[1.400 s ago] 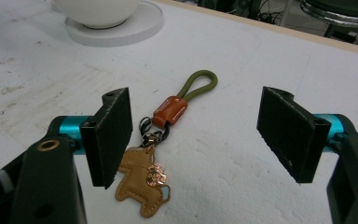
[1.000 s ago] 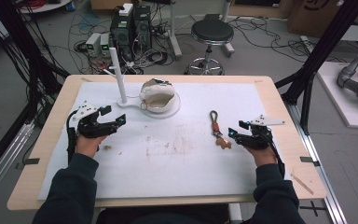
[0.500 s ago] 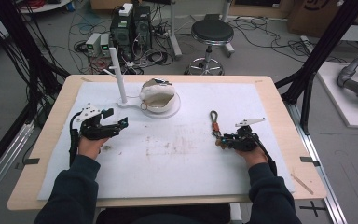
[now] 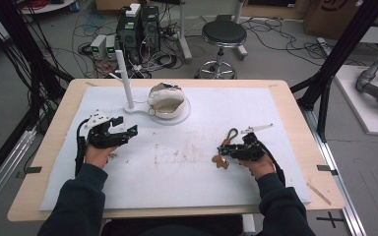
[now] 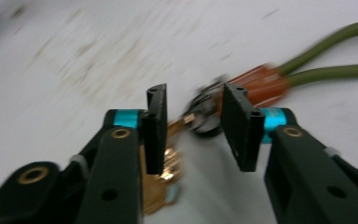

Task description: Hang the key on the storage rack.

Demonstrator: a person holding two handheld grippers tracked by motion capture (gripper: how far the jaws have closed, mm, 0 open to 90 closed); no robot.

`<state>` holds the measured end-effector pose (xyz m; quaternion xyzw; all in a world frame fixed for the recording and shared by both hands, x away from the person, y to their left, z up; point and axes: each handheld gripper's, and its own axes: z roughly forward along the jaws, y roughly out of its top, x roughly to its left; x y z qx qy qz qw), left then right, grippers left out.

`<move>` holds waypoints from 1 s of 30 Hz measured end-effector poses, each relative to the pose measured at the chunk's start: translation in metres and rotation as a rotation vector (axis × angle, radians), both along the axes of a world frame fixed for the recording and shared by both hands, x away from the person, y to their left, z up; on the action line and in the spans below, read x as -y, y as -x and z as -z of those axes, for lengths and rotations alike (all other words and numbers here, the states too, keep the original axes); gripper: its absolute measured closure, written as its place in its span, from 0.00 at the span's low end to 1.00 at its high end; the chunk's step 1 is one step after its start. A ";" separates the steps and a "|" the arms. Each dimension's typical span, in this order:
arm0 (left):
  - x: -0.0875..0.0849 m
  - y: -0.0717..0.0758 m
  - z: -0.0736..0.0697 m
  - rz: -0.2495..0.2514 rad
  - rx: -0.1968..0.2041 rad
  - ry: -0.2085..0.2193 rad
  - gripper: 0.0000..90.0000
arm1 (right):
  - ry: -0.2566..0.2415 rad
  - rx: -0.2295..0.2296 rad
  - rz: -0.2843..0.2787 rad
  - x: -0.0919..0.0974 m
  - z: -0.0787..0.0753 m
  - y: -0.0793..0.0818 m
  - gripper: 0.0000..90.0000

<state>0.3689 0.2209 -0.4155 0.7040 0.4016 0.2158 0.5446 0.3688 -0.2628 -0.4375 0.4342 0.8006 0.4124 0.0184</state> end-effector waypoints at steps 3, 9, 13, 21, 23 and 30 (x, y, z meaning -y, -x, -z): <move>0.000 0.000 0.000 0.002 -0.001 0.004 0.29 | 0.006 0.010 0.100 0.004 -0.001 -0.001 0.61; 0.002 0.000 0.001 0.011 -0.008 -0.002 0.30 | 0.079 -0.018 0.260 0.000 0.005 -0.013 0.65; 0.003 0.000 0.002 0.015 -0.012 -0.005 0.29 | 0.125 0.022 0.203 -0.015 0.006 -0.014 0.59; 0.003 -0.001 0.003 0.014 -0.017 -0.009 0.30 | 0.152 0.061 0.173 -0.031 0.006 -0.017 0.52; 0.003 0.000 0.003 0.015 -0.016 -0.008 0.30 | 0.204 0.108 0.085 -0.035 0.006 -0.017 0.60; 0.003 0.000 0.002 0.012 -0.018 -0.005 0.30 | 0.265 0.120 0.078 -0.038 0.000 -0.015 0.66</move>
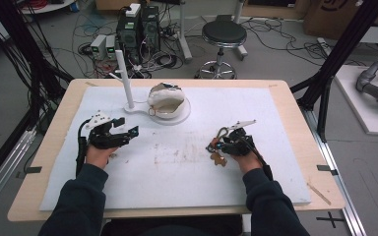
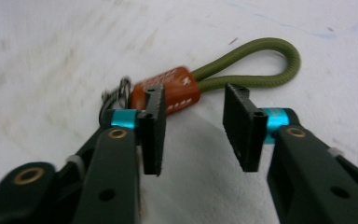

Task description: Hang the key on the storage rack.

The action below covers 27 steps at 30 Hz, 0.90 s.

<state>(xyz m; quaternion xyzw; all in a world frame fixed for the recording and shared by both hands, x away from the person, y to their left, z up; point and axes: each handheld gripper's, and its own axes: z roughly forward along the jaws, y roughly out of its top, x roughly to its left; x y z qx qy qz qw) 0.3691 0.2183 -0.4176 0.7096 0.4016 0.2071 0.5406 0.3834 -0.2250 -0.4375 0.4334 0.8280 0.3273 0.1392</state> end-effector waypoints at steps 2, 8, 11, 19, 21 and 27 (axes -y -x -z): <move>0.000 0.000 0.000 0.000 0.000 0.000 0.30 | -0.080 -0.041 0.090 0.001 -0.002 -0.002 0.61; -0.002 0.000 0.000 -0.004 0.002 0.006 0.30 | -0.159 -0.060 0.191 -0.013 0.005 -0.008 0.45; -0.003 -0.001 0.000 -0.008 0.000 0.011 0.30 | -0.120 -0.021 0.161 -0.021 0.004 -0.007 0.46; -0.004 -0.001 0.000 -0.011 0.001 0.014 0.30 | -0.104 -0.015 0.045 -0.040 0.006 -0.004 0.48; -0.005 -0.001 -0.001 -0.013 0.003 0.016 0.30 | 0.039 0.051 0.005 -0.050 0.007 -0.001 0.57; -0.011 0.001 -0.002 -0.030 0.007 0.026 0.30 | 0.049 0.052 -0.068 -0.049 0.004 0.000 0.81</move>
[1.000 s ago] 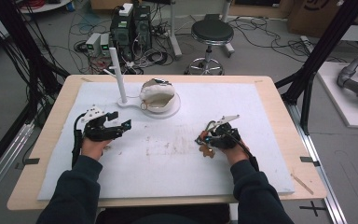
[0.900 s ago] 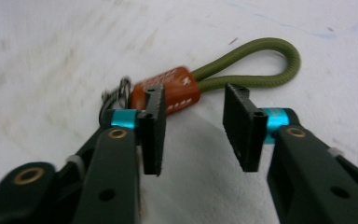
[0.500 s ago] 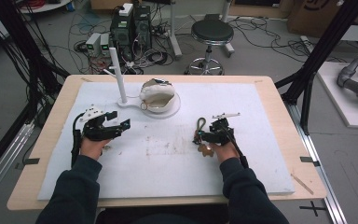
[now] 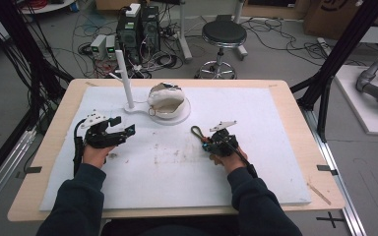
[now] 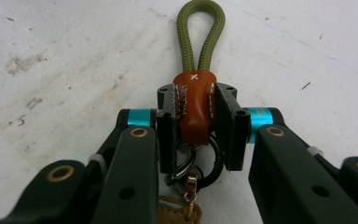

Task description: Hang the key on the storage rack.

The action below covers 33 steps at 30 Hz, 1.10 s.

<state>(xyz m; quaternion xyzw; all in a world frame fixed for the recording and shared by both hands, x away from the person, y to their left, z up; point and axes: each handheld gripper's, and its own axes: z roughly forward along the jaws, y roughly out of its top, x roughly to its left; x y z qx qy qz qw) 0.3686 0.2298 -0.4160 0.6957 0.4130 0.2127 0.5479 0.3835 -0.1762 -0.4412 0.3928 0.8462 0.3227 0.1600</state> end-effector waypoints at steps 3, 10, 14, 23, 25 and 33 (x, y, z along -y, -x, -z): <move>-0.005 0.001 -0.001 -0.014 0.001 0.007 0.30 | -0.057 0.019 -0.012 0.006 -0.005 -0.001 0.82; -0.019 0.010 -0.001 -0.048 0.014 0.015 0.32 | -0.239 0.151 -0.090 0.015 -0.036 0.000 0.82; -0.029 0.015 -0.001 -0.076 0.032 0.014 0.32 | -0.298 0.209 -0.109 0.012 -0.053 -0.001 0.82; -0.038 0.020 -0.001 -0.097 0.083 0.006 0.25 | -0.373 0.323 -0.171 -0.022 -0.098 -0.021 0.82; -0.037 0.021 -0.001 -0.090 0.087 0.002 0.25 | -0.381 0.335 -0.181 -0.033 -0.104 -0.025 0.82; -0.042 0.022 0.003 -0.097 0.070 0.004 0.25 | -0.375 0.365 -0.247 -0.089 -0.122 -0.042 0.82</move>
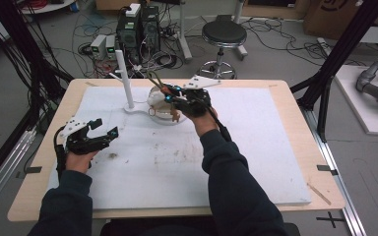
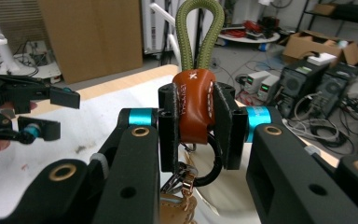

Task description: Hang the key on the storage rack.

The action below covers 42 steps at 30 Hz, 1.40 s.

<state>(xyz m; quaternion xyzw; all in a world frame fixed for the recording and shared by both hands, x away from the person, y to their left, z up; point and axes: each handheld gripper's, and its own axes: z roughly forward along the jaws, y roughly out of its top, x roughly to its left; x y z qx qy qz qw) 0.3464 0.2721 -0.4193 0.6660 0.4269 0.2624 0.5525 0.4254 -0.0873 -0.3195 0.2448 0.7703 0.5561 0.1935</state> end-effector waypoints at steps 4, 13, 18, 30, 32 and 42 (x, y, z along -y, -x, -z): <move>-0.008 0.001 0.000 -0.015 0.002 0.011 0.25 | 0.036 0.005 -0.034 -0.037 -0.005 -0.013 0.82; -0.017 0.003 0.002 -0.029 -0.005 0.024 0.25 | 0.054 0.027 -0.072 -0.079 -0.011 -0.025 0.82; -0.016 0.004 0.003 -0.024 -0.007 0.021 0.25 | 0.109 0.014 -0.068 -0.098 -0.006 -0.032 0.82; -0.015 0.003 0.004 -0.021 -0.011 0.019 0.26 | 0.165 -0.001 -0.014 -0.106 0.003 -0.042 0.77; -0.015 0.003 0.004 -0.017 -0.010 0.022 0.26 | 0.157 -0.001 -0.011 -0.104 0.001 -0.041 0.76; -0.014 0.003 0.004 -0.014 -0.012 0.027 0.27 | 0.074 0.028 0.014 -0.060 -0.018 -0.029 0.60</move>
